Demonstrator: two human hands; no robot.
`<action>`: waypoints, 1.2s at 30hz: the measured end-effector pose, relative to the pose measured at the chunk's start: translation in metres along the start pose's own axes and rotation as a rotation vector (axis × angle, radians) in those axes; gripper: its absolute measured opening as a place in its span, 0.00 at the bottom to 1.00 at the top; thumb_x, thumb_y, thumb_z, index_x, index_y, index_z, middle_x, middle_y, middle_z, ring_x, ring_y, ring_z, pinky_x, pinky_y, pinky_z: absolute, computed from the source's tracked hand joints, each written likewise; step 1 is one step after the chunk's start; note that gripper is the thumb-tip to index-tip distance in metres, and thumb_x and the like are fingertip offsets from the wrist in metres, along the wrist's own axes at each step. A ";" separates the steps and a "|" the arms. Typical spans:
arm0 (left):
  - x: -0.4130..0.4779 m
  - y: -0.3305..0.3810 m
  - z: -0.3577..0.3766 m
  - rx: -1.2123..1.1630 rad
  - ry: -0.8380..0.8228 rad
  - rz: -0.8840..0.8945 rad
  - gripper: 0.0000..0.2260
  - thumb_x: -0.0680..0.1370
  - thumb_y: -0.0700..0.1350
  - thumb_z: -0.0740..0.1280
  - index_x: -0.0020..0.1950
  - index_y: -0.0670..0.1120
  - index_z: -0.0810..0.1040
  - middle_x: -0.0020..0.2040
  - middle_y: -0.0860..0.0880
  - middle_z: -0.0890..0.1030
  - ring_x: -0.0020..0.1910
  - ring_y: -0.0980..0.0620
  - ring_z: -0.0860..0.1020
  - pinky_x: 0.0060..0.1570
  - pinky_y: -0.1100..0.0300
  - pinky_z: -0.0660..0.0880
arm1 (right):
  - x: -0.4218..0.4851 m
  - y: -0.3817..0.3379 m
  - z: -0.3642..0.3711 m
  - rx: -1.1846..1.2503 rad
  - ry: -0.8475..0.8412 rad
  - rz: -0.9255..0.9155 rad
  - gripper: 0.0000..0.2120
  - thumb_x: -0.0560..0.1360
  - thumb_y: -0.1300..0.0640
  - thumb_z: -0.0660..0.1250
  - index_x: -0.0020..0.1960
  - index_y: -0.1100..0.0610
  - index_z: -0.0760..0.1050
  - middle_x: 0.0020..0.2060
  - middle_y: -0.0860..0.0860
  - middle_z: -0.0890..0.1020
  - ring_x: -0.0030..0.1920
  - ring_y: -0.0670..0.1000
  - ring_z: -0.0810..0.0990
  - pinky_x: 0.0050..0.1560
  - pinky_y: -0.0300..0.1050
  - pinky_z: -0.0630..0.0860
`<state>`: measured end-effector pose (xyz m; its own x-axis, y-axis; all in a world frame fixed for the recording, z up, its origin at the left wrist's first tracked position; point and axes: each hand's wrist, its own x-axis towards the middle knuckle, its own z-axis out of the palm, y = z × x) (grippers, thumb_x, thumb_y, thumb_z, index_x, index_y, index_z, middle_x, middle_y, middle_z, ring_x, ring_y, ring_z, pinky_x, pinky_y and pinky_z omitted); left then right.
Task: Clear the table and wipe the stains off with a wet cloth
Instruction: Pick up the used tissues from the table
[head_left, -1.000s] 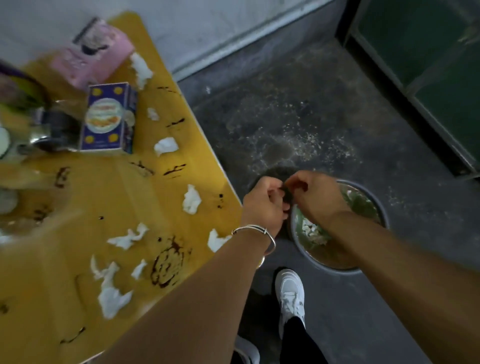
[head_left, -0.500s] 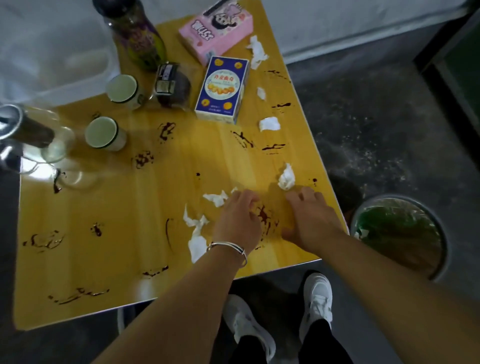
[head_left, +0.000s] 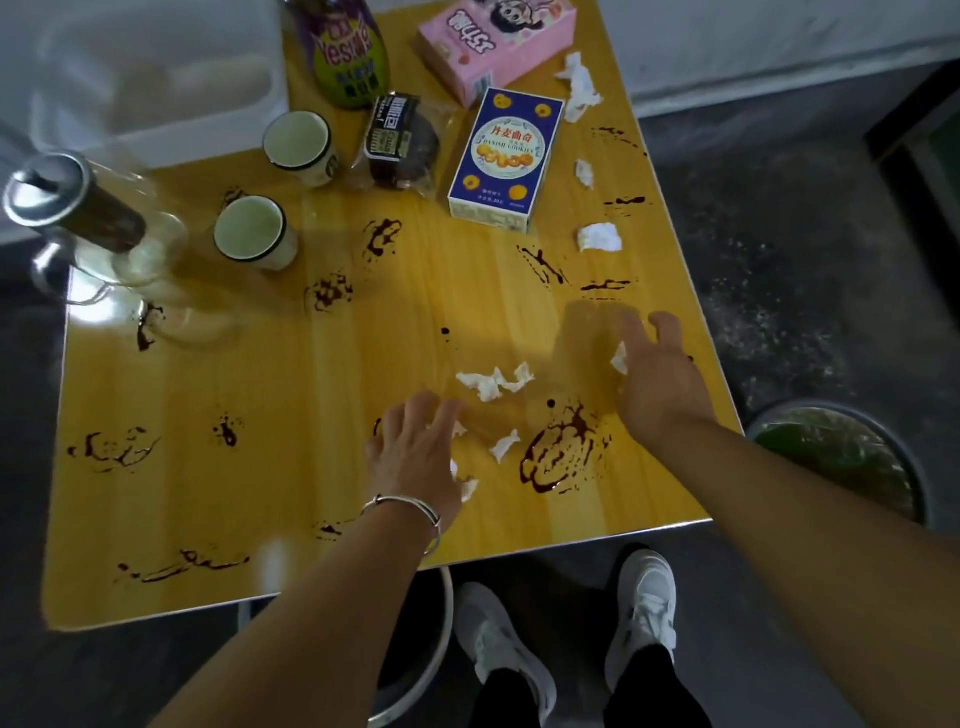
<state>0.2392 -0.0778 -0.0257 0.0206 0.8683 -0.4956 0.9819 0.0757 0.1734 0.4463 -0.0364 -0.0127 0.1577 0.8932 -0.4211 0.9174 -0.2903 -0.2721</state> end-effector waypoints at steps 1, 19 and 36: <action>0.002 -0.003 0.001 -0.006 0.008 -0.001 0.28 0.70 0.45 0.71 0.65 0.57 0.62 0.66 0.55 0.58 0.66 0.50 0.59 0.61 0.54 0.64 | 0.004 0.001 0.001 -0.015 -0.009 0.013 0.30 0.73 0.72 0.61 0.71 0.54 0.58 0.67 0.58 0.59 0.48 0.59 0.74 0.42 0.49 0.74; 0.041 0.024 -0.022 -0.431 -0.139 0.104 0.30 0.66 0.47 0.76 0.63 0.48 0.67 0.62 0.49 0.61 0.52 0.50 0.73 0.54 0.59 0.74 | 0.031 -0.064 0.013 0.018 -0.262 -0.361 0.11 0.76 0.58 0.65 0.56 0.61 0.75 0.57 0.56 0.68 0.54 0.56 0.74 0.52 0.48 0.74; 0.073 0.031 -0.042 -0.492 -0.005 0.007 0.07 0.76 0.35 0.59 0.52 0.44 0.72 0.45 0.47 0.74 0.40 0.49 0.72 0.31 0.62 0.69 | 0.055 -0.052 0.001 0.330 -0.115 -0.181 0.07 0.75 0.68 0.60 0.44 0.58 0.73 0.42 0.57 0.77 0.42 0.58 0.79 0.43 0.59 0.79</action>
<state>0.2636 0.0091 -0.0207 0.0295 0.8673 -0.4969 0.7766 0.2931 0.5577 0.4065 0.0279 -0.0228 -0.0548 0.9014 -0.4295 0.7570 -0.2430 -0.6065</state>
